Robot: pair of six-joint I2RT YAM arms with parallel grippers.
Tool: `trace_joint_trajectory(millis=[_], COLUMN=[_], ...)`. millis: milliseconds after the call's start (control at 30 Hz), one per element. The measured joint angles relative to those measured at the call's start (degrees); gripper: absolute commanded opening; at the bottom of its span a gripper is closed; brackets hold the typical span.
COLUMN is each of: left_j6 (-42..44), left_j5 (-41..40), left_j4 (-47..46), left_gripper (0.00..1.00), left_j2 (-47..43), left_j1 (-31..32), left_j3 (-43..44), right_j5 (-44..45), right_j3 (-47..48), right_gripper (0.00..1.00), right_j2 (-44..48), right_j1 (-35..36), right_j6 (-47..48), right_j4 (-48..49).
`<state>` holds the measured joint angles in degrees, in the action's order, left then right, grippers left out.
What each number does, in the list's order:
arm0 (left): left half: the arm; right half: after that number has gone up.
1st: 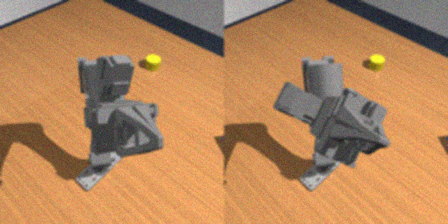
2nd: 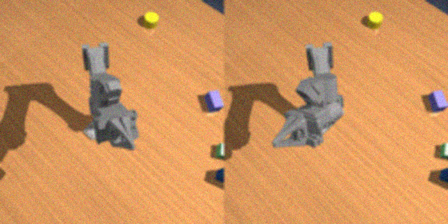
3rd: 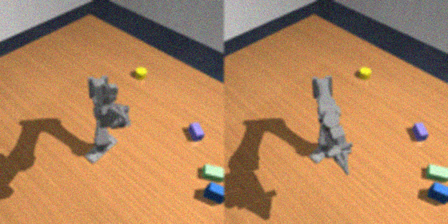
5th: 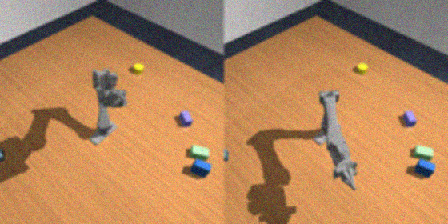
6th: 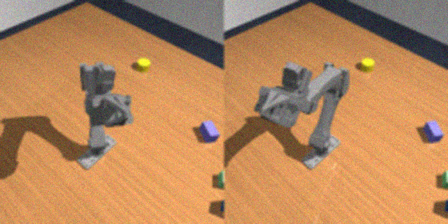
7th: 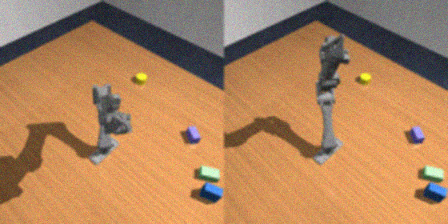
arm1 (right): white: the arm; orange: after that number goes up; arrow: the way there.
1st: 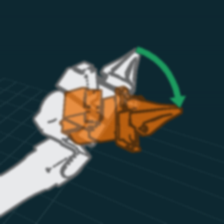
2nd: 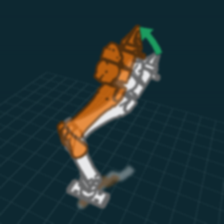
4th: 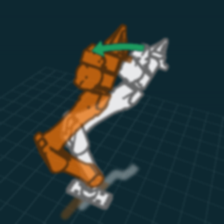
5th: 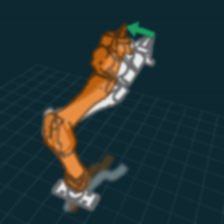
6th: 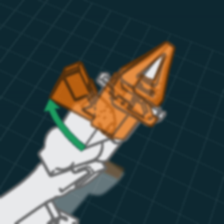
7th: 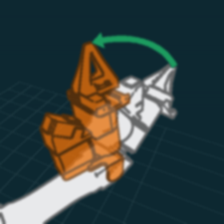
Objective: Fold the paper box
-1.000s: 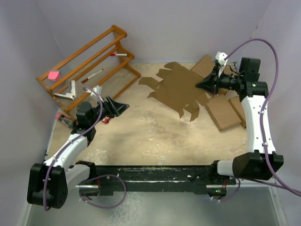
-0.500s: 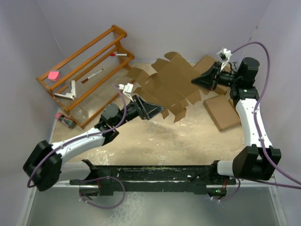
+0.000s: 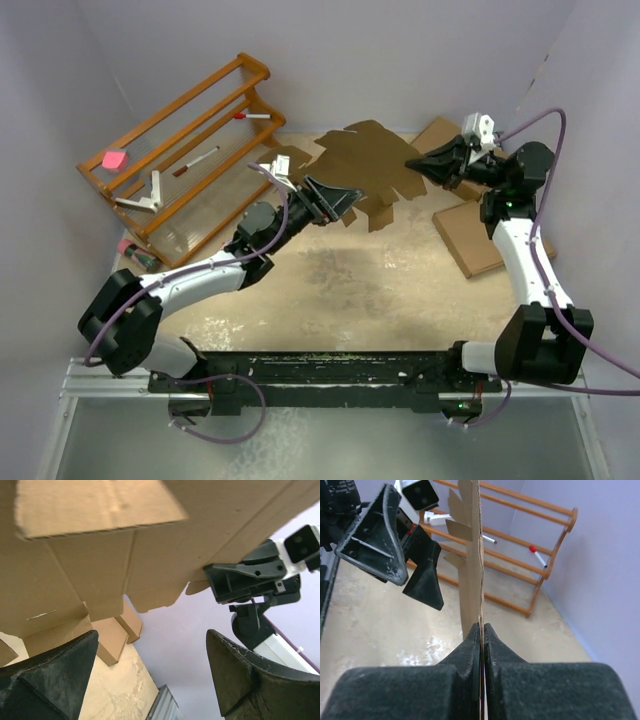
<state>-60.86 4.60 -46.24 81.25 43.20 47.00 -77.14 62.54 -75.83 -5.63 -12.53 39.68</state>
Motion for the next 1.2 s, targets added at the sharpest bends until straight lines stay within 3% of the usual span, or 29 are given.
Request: trace_joint_trajectory(millis=[167,233,333,433,533,633,933,1200], left_j6=[2.4,4.3,7.5,10.2,12.8,15.3,18.7,16.5], left_j5=[-1.7,-1.9,-1.9,-1.9,-2.3,-3.1,-6.0,-6.8], left_j4=[-4.0,-4.8,-6.8,-9.7,-11.8,-12.0,-11.5,-8.9], left_gripper=[0.91,0.91,0.91,0.91,0.91,0.91,0.91,0.91], left_j2=[3.6,4.7,5.3,5.3,3.8,0.9,-7.2,-4.3], left_j1=[0.0,0.0,0.0,0.0,0.0,0.0,0.0,0.0], left_j3=[0.6,1.2,1.6,1.5,-0.5,-2.8,-3.8,-2.5], right_j5=[-0.2,-0.6,2.0,13.0,21.6,26.2,32.6,30.4], right_j3=[0.2,1.9,11.8,26.2,29.5,29.6,25.2,19.5], right_gripper=[0.00,0.00,0.00,0.00,0.00,0.00,0.00,0.00], right_j2=[0.1,0.1,-0.2,-0.8,2.5,5.4,1.8,0.1], right_j1=[0.9,1.2,1.7,3.7,5.4,6.2,6.2,6.1], right_j6=[0.0,-0.1,0.0,7.8,14.4,15.4,-10.4,-24.9], right_j4=[5.8,2.5,-19.2,-42.0,-52.2,-59.4,-61.4,-58.1])
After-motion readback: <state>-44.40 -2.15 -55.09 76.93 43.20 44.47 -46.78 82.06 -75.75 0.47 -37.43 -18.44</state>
